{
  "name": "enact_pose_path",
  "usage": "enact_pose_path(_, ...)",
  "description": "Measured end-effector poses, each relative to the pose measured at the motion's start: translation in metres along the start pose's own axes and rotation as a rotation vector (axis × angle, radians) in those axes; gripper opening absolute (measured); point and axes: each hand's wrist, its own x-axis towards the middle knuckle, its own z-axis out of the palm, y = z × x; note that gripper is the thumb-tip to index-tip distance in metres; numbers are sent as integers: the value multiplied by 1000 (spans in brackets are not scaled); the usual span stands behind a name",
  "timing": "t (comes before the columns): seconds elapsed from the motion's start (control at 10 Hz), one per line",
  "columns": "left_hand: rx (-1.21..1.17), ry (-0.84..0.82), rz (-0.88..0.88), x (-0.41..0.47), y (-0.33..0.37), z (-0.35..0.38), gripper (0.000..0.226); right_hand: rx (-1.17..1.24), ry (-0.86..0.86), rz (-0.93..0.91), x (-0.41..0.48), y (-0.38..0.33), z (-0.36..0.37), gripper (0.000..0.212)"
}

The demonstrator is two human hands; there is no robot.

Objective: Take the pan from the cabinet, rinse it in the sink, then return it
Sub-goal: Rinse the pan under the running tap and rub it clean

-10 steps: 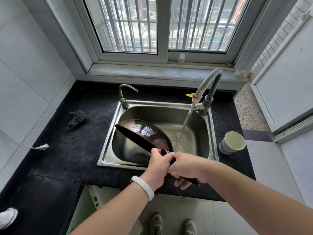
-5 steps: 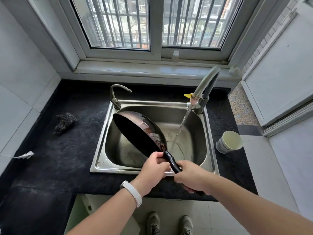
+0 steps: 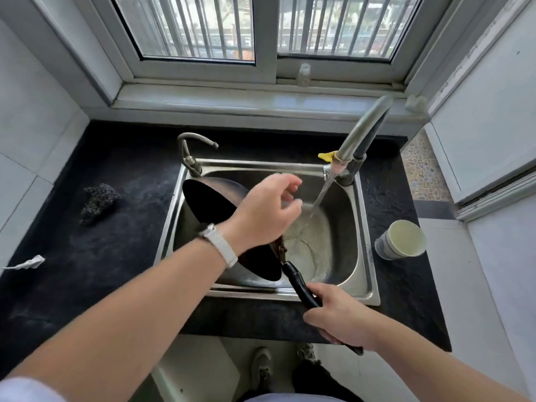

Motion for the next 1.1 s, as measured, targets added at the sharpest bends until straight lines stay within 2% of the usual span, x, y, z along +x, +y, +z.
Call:
enact_pose_path(0.1,180,-78,-62,50,1,3,35,-6,-22,-5,3,5,-11,15)
enact_pose_path(0.3,224,-167,-354,122,-25,24,30,33,-94,-31,14,10,-25,24)
enact_pose_path(0.4,226,-244,-430,138,-34,39,31,29,-108,-23,17,11,-30,38)
enact_pose_path(0.5,232,-277,-400,152,-41,56,33,17,-96,-23,19,8,-34,41)
enact_pose_path(0.6,243,-387,-388,163,-41,75,13,11,-105,-38,20,3,-39,50)
enact_pose_path(0.7,100,-450,-430,164,-49,92,25,4,-109,-36,21,-2,-42,53)
enact_pose_path(0.8,68,-438,-423,168,-87,114,55,23,-118,-22,20,-5,-43,56)
enact_pose_path(0.9,31,-450,-372,173,-90,110,58,55,-116,-24,18,-7,-46,55)
enact_pose_path(1.0,45,-443,-304,169,-52,100,18,63,-117,-6,18,-7,-47,52)
enact_pose_path(1.1,153,-355,-213,174,-37,107,25,69,-120,24,21,-5,-45,43)
